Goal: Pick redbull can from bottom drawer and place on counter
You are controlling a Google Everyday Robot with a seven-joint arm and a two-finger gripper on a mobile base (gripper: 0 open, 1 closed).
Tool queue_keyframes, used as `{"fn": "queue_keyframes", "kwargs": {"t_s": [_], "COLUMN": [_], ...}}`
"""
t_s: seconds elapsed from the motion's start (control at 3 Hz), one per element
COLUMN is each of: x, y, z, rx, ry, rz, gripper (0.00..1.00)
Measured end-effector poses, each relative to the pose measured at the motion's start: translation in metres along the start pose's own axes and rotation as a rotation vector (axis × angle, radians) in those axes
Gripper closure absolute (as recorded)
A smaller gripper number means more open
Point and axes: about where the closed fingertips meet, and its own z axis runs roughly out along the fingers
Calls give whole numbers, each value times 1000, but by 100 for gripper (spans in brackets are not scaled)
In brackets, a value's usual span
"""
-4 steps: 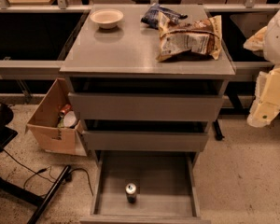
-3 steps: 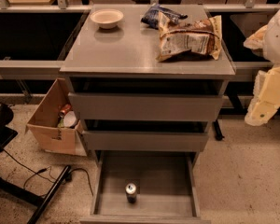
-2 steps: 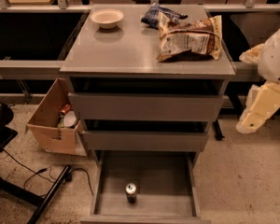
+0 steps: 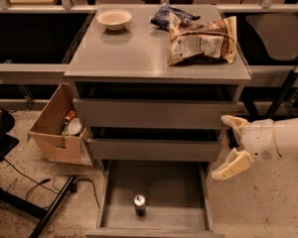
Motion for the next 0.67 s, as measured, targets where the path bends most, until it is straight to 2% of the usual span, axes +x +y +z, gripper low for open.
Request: {"fn": "queue_keyframes", "kwargs": {"t_s": [0.33, 0.67], "x": [7, 58], "y": [-38, -52], "z": [17, 59], "rx": [134, 158], "ry": [-242, -396], "rz": [-13, 5], "gripper": [0, 0]}}
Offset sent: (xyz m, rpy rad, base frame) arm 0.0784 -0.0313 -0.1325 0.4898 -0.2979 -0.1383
